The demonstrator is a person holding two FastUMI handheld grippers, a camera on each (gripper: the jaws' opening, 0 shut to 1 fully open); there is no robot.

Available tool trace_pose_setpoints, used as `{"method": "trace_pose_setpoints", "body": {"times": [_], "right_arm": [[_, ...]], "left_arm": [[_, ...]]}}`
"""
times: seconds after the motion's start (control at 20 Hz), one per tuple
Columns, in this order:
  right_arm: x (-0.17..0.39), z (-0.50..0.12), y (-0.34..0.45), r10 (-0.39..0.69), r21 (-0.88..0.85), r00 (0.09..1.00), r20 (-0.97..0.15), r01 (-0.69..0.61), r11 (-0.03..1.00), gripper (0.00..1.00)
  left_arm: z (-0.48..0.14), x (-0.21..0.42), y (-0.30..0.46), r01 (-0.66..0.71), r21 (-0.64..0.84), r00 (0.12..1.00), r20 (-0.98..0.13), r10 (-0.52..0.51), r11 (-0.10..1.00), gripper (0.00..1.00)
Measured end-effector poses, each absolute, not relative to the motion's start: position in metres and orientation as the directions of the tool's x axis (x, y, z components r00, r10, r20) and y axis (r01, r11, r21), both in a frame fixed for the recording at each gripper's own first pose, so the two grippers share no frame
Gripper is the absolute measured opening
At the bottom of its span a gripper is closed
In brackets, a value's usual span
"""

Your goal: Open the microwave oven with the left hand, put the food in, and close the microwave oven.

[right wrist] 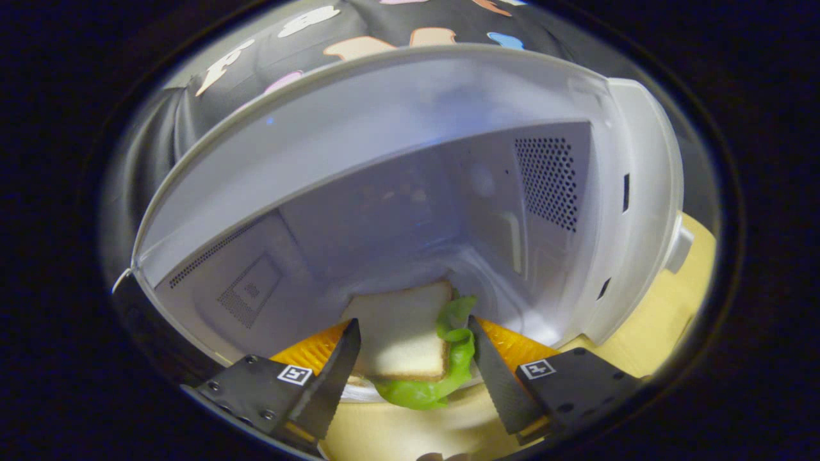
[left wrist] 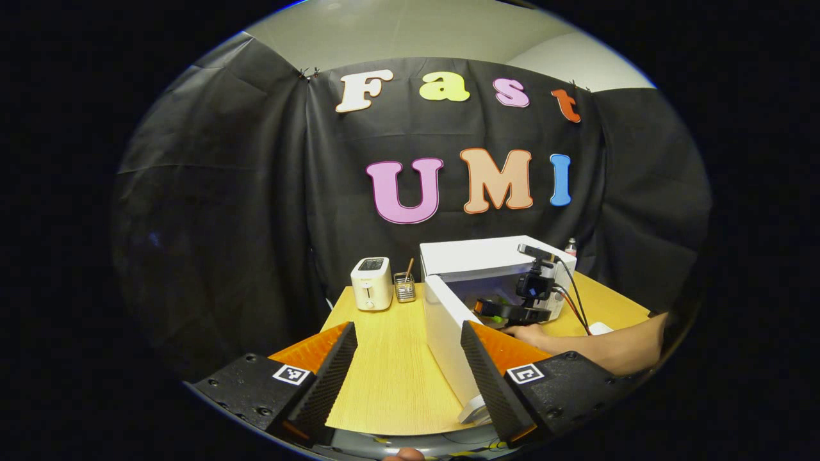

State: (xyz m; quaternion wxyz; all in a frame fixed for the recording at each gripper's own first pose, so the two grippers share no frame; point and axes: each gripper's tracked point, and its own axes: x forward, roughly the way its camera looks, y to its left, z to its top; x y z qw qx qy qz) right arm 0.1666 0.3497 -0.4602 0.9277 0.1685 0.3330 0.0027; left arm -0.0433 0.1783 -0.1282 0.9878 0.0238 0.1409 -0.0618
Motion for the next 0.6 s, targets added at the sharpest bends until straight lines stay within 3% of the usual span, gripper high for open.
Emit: {"method": "trace_pose_setpoints", "body": {"times": [0.05, 0.1, 0.15, 0.2, 0.25, 0.3, 0.35, 0.6], "right_arm": [[0.169, -0.458, 0.349, 0.123, 0.303, 0.78, -0.613, 0.088, 0.949, 1.0], [0.172, -0.454, 0.35, 0.129, 0.295, 0.787, -0.603, 0.069, 0.953, 0.94], [0.175, -0.451, 0.349, 0.135, 0.294, 0.795, -0.591, 0.057, 0.954, 0.94], [0.177, -0.449, 0.348, 0.141, 0.3, 0.797, -0.587, 0.053, 0.952, 1.0], [0.177, -0.452, 0.351, 0.15, 0.307, 0.785, -0.602, 0.054, 0.95, 0.91], [0.18, -0.454, 0.353, 0.156, 0.31, 0.773, -0.615, 0.054, 0.949, 0.91], [0.185, -0.452, 0.353, 0.155, 0.309, 0.779, -0.607, 0.052, 0.95, 0.99], [0.188, -0.411, 0.349, 0.176, 0.27, 0.831, -0.527, -0.033, 0.962, 1.0]], "left_arm": [[-0.127, -0.043, 0.177, 0.131, 0.027, 0.953, -0.28, -0.118, 0.991, 0.96], [-0.129, -0.044, 0.176, 0.131, 0.024, 0.952, -0.282, -0.119, 0.991, 0.96], [-0.131, -0.044, 0.177, 0.129, 0.022, 0.951, -0.287, -0.118, 0.991, 0.96], [-0.132, -0.046, 0.177, 0.127, 0.02, 0.951, -0.287, -0.116, 0.992, 0.96], [-0.13, -0.047, 0.177, 0.127, 0.015, 0.951, -0.287, -0.118, 0.992, 0.96], [-0.13, -0.049, 0.176, 0.126, 0.012, 0.95, -0.289, -0.118, 0.992, 0.96], [-0.13, -0.05, 0.176, 0.124, 0.018, 0.95, -0.29, -0.113, 0.992, 0.96], [-0.124, -0.062, 0.18, 0.101, 0.047, 0.957, -0.276, -0.085, 0.994, 0.96]]}}
